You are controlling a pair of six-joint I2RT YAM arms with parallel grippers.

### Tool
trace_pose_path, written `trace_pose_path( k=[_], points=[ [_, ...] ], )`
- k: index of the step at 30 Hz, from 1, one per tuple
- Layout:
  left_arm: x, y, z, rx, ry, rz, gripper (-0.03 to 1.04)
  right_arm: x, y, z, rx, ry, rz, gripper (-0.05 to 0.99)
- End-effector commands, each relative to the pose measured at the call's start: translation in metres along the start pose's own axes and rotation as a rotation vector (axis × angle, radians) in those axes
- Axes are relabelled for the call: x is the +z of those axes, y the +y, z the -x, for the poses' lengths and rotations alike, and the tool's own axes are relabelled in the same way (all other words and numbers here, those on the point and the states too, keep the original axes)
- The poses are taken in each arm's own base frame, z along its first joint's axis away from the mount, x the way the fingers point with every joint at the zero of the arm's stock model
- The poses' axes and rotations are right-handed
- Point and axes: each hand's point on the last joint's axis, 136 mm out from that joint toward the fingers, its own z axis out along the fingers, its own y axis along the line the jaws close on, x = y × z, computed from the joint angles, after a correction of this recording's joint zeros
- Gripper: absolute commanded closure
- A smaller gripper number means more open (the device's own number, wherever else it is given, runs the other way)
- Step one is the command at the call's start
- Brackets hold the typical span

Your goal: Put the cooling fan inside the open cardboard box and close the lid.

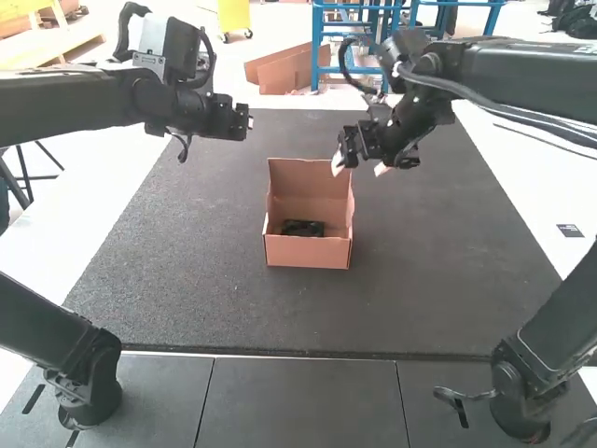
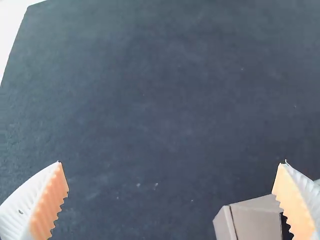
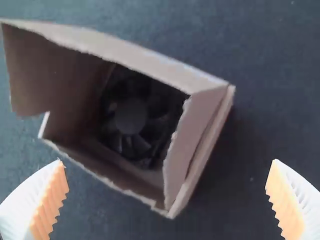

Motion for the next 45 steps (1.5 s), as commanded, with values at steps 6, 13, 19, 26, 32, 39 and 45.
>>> trace_pose_path(
  k=[6, 13, 19, 26, 32, 39, 45],
  points=[
    [0.025, -0.038, 0.018, 0.036, -0.005, -0.04, 0.04, -0.088, -0.069, 0.061, 0.075, -0.464, -0.209, 0.03],
    [0.047, -0.057, 0.022, 0.043, 0.008, -0.061, 0.04, -0.098, -0.1, 0.023, 0.147, -0.415, -0.283, 0.03],
    [0.065, -0.073, 0.012, 0.062, 0.053, -0.077, 0.04, -0.109, -0.109, 0.007, 0.2, -0.417, -0.297, 0.03],
    [0.075, -0.096, -0.017, 0.097, 0.136, -0.118, 0.04, -0.113, -0.105, -0.004, 0.234, -0.386, -0.274, 0.03],
    [0.069, -0.111, -0.036, 0.118, 0.201, -0.156, 0.04, -0.112, -0.104, -0.01, 0.234, -0.361, -0.275, 0.03],
    [0.059, -0.116, -0.069, 0.139, 0.324, -0.177, 0.04, -0.111, -0.103, -0.009, 0.229, -0.359, -0.266, 0.03],
    [0.059, -0.113, -0.103, 0.172, 0.396, -0.17, 0.04, -0.108, -0.103, -0.011, 0.228, -0.344, -0.265, 0.03]
  ],
)
